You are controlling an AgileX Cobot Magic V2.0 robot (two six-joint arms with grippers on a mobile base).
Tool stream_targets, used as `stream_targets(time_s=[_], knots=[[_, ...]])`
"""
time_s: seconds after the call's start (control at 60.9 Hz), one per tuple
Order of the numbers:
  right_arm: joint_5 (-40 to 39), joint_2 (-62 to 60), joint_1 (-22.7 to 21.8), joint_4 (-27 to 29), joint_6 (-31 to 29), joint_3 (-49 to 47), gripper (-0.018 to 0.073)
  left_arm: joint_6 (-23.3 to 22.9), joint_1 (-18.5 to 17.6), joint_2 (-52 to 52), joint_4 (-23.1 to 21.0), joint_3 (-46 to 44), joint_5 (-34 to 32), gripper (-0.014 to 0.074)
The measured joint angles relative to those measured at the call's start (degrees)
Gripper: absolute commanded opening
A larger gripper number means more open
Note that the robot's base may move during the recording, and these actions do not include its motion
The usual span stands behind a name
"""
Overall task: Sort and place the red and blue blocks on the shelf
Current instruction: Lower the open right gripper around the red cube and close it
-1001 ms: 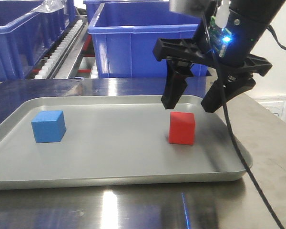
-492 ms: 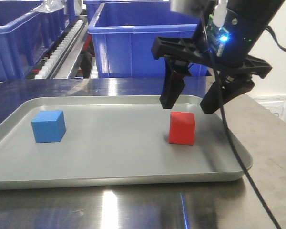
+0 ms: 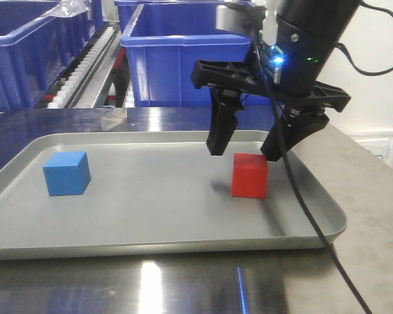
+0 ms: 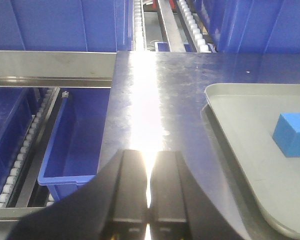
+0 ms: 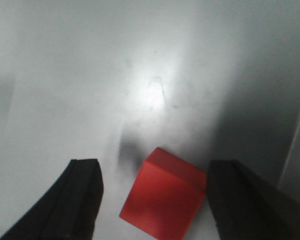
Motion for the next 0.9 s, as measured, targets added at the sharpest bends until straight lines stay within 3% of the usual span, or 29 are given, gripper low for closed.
stream_targets(time_s=[0.903], knots=[[0.35, 2.59, 0.0, 0.0, 0.05, -0.03, 0.055, 0.0, 0.0, 0.0, 0.0, 0.0, 0.0, 0.0122]])
